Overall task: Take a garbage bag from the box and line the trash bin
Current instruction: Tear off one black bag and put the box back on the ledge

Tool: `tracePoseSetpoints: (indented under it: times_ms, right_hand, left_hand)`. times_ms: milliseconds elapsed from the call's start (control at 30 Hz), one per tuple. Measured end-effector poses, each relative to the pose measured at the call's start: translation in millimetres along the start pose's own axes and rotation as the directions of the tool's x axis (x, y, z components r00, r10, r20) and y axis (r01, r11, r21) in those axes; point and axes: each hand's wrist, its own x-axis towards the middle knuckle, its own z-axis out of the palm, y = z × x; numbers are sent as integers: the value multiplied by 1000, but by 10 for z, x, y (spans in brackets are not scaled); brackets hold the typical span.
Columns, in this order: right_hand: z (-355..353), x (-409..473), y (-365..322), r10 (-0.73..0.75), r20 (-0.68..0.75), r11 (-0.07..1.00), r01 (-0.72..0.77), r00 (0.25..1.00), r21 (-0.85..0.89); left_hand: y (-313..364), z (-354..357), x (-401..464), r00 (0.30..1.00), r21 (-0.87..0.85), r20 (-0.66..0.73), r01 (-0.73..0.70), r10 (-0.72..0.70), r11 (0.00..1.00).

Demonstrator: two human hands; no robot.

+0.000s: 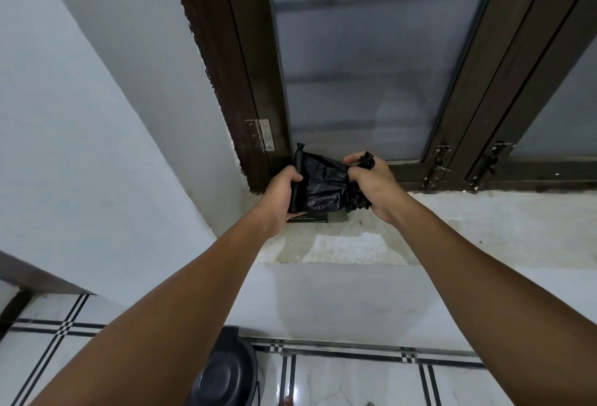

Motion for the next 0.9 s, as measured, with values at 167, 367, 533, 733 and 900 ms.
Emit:
tracePoseSetpoints:
  times_ms: [167, 367, 533, 733, 900]
  right_hand:
    - [25, -40, -28, -14, 81, 997, 8, 997, 76]
    - [-4, -10, 45, -43, 142, 999, 43, 989, 0]
    - [49, -7, 65, -60, 112, 997, 64, 992, -36]
    - [6, -27, 51, -80, 151, 996, 84, 985, -20]
    - [67, -27, 88, -25, 111, 994, 13, 994, 106]
  left_hand:
    - [26, 27, 8, 998, 109, 38, -55, 51, 992]
    - [-28, 14, 57, 990, 215, 83, -128, 112, 968]
    - [6, 113, -9, 988, 174, 79, -148, 136, 974]
    - [17, 102, 26, 981, 86, 59, -187, 182, 979]
    - [-17, 134, 57, 989, 27, 36, -142, 141, 989]
